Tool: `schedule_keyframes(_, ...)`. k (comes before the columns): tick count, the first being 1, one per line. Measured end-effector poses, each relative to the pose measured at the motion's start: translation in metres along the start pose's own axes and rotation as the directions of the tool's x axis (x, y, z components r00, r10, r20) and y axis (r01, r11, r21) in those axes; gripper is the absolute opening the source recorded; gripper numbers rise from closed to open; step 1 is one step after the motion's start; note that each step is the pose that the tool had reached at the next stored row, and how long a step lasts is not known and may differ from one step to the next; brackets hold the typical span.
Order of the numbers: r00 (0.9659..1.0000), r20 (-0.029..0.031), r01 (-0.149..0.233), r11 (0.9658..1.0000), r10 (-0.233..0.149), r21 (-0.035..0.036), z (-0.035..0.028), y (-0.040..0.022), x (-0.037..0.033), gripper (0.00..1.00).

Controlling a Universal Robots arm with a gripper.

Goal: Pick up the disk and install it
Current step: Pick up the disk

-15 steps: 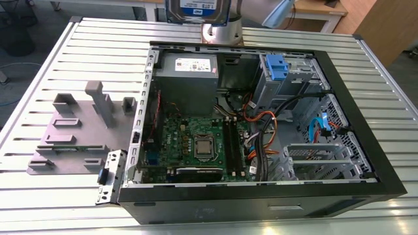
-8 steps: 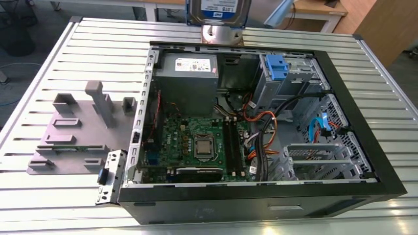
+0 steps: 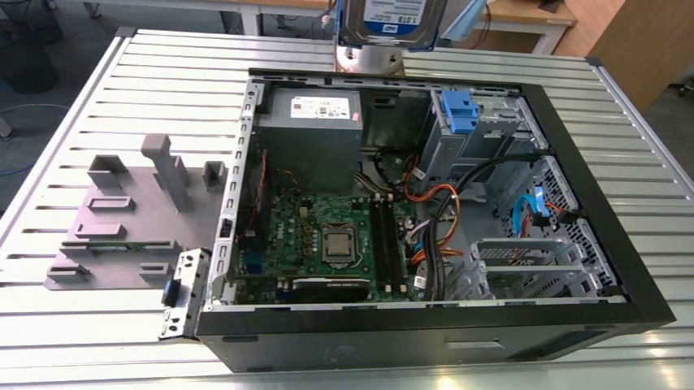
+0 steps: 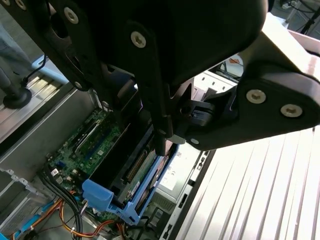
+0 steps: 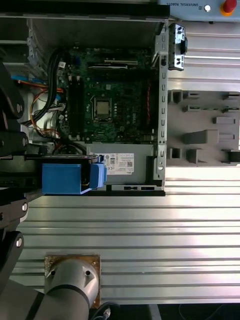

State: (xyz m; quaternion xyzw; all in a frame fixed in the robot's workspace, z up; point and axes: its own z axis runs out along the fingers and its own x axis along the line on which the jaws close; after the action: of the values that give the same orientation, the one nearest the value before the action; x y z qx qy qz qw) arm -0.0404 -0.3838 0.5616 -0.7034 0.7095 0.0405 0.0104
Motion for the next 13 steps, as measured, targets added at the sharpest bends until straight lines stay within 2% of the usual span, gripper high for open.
schedule_keyframes(5, 1.0, 0.0, 0.0, 1.0, 0.0, 0.0, 0.0004, -0.0093, -0.0001, 0.35)
schedule_keyframes(13, 1.0, 0.0001, 0.0, 1.0, 0.0, 0.0, 0.0013, -0.0103, 0.0001, 0.35)
